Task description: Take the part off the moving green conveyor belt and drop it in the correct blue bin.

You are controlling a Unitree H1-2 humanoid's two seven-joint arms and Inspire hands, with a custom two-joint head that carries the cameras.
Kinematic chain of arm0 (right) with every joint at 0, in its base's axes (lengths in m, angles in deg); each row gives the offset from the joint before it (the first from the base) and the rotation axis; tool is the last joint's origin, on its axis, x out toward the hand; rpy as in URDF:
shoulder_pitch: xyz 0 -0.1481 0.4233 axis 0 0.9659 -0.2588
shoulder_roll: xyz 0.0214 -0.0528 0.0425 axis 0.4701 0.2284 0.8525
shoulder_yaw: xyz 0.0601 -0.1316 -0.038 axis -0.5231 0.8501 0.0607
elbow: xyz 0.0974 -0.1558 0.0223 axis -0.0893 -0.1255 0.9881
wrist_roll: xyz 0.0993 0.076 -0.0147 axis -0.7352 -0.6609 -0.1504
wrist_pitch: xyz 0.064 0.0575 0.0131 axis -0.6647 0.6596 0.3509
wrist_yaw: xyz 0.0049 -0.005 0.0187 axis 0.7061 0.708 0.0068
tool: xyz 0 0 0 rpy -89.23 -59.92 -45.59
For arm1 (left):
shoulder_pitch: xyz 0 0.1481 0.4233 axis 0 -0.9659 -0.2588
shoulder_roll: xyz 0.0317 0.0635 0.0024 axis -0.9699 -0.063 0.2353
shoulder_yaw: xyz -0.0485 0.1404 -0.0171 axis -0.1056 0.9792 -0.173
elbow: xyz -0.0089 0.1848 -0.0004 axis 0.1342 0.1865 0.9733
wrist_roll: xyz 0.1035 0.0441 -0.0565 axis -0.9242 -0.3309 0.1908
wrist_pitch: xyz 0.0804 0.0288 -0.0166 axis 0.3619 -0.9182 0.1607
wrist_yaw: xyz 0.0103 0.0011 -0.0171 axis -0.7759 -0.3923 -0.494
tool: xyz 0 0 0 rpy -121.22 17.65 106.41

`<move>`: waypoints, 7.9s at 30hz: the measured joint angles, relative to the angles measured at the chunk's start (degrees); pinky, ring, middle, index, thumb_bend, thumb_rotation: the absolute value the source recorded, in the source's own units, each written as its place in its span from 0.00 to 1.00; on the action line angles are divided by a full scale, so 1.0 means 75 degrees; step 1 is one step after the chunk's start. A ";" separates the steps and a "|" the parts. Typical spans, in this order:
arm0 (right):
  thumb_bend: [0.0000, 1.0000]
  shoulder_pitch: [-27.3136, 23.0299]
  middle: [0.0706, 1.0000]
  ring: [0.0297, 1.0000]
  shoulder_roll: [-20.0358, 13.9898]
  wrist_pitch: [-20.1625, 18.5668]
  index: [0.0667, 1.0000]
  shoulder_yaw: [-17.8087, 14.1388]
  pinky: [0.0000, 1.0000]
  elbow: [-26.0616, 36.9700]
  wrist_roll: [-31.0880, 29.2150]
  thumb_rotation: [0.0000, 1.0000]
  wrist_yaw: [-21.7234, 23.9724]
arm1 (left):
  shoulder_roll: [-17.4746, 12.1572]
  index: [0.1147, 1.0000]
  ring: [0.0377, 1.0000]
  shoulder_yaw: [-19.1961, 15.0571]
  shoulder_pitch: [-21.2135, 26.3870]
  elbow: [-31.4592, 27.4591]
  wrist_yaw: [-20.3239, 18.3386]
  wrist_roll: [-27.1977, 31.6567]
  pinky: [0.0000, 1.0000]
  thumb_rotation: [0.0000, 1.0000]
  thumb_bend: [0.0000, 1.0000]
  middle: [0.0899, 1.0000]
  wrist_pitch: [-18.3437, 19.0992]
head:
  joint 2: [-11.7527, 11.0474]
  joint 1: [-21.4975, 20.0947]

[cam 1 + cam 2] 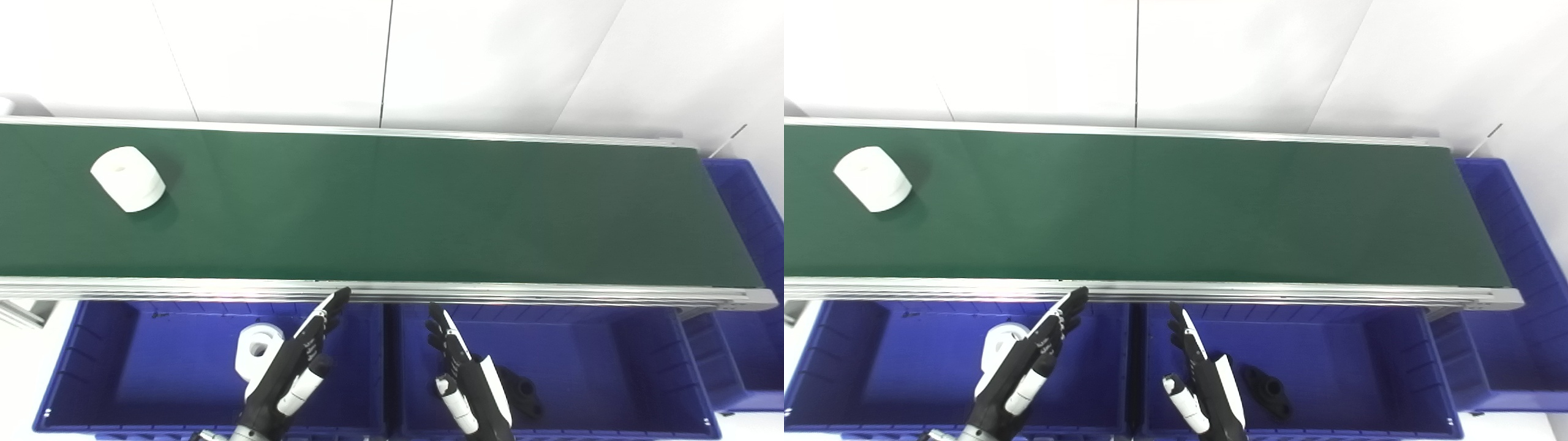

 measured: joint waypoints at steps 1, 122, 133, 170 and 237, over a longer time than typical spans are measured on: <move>0.79 -0.0015 0.99 0.96 -0.0013 0.0000 0.99 -0.0001 0.94 -0.0052 -0.0011 1.00 -0.0001 | 0.0015 0.91 0.97 0.0002 0.0020 0.0117 0.0011 -0.0008 0.95 0.88 0.81 0.95 -0.0028 | -0.0267 0.0151; 0.78 -0.0217 1.00 0.96 -0.0055 0.0022 1.00 0.0127 0.94 -0.0229 -0.0164 1.00 0.0063 | -0.2958 0.84 0.86 0.3177 0.8951 0.5226 0.1132 -0.7679 0.82 0.24 1.00 0.86 -0.1785 | -0.0387 0.0715; 0.79 -0.0207 1.00 0.97 -0.0033 0.0022 1.00 0.0179 0.94 -0.0175 -0.0154 1.00 0.0063 | -0.2592 0.83 0.86 0.3126 0.8807 0.5417 0.1339 -0.7655 0.83 0.21 1.00 0.85 -0.1800 | -0.0340 0.0668; 0.81 -0.0200 0.99 0.96 0.0170 0.0022 1.00 0.0156 0.95 -0.0132 -0.0227 1.00 0.0256 | -0.2631 0.45 0.39 0.3830 0.8857 0.3726 0.1502 -0.6655 0.37 0.00 0.50 0.44 -0.1866 | 0.0129 0.0762; 0.78 -0.0255 0.96 0.93 0.0154 -0.1181 1.00 -0.1395 0.91 0.2031 -0.1189 0.97 0.2193 | -0.2411 0.43 0.42 0.2267 0.2759 -0.0023 0.2211 -0.7683 0.44 0.00 0.50 0.45 -0.1775 | 0.2519 0.2801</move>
